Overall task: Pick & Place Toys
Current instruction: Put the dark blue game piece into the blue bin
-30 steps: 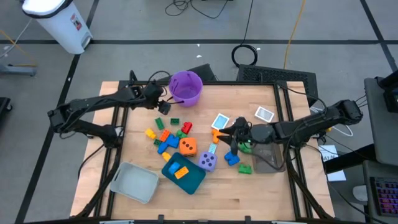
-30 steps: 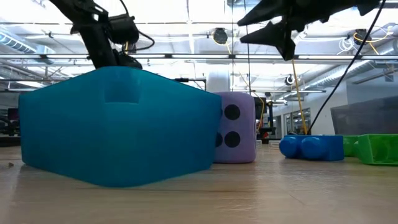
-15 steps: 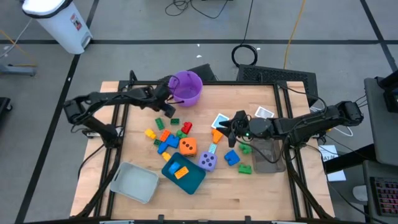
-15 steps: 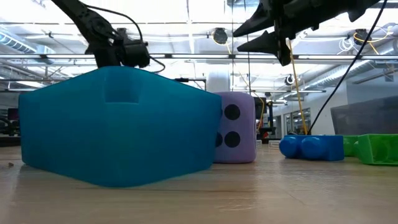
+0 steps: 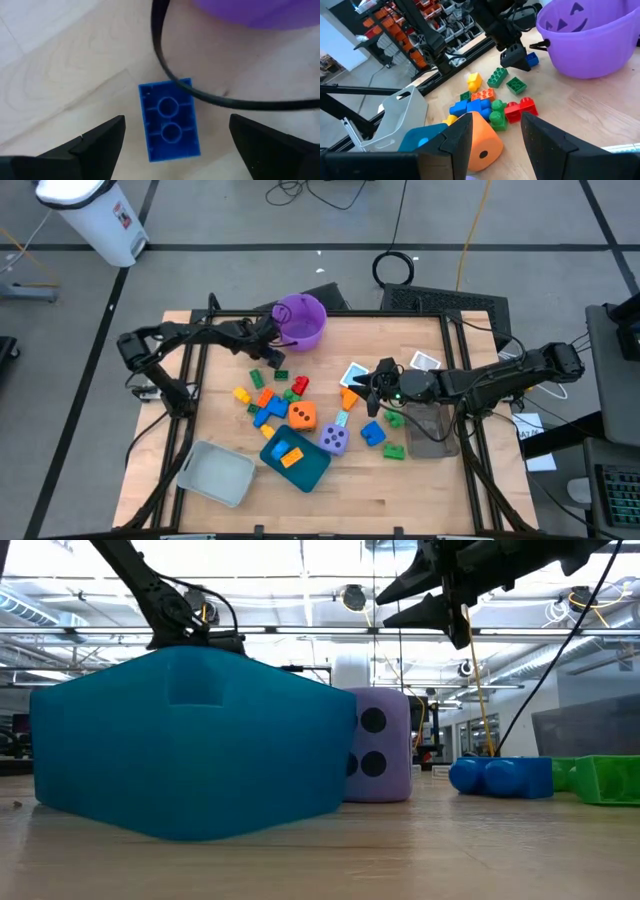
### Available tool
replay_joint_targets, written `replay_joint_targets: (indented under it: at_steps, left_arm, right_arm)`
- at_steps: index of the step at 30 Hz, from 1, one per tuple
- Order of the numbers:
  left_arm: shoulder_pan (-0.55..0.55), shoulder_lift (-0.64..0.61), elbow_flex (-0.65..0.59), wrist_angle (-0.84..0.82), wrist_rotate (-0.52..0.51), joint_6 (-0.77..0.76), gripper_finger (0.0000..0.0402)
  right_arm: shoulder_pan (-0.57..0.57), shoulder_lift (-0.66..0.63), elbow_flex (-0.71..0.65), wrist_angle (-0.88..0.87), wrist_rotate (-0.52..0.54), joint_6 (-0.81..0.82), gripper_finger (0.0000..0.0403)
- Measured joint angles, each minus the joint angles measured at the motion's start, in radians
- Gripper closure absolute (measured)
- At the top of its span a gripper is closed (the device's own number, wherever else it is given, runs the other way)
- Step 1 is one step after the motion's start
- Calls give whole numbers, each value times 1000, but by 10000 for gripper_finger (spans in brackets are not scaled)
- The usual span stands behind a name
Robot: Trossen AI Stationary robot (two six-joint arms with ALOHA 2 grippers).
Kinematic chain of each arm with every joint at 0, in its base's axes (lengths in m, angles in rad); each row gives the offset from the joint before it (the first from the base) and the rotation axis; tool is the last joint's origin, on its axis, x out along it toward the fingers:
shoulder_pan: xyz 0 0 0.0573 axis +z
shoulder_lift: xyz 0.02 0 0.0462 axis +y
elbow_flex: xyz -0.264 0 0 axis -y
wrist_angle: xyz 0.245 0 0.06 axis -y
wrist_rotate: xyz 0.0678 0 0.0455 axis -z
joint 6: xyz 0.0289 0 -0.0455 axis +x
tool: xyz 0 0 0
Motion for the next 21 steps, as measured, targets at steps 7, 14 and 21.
replay_joint_targets:
  at_steps: [7,14,21]
  left_arm:
    - [28,-3,1,1,0,-26,91]
    - [46,-3,1,9,19,-41,165]
    - [46,-3,1,13,50,-42,215]
  right_arm:
    - [0,0,0,-1,0,-1,243]
    - [0,0,0,-2,0,0,243]
    - [0,0,0,-2,0,0,243]
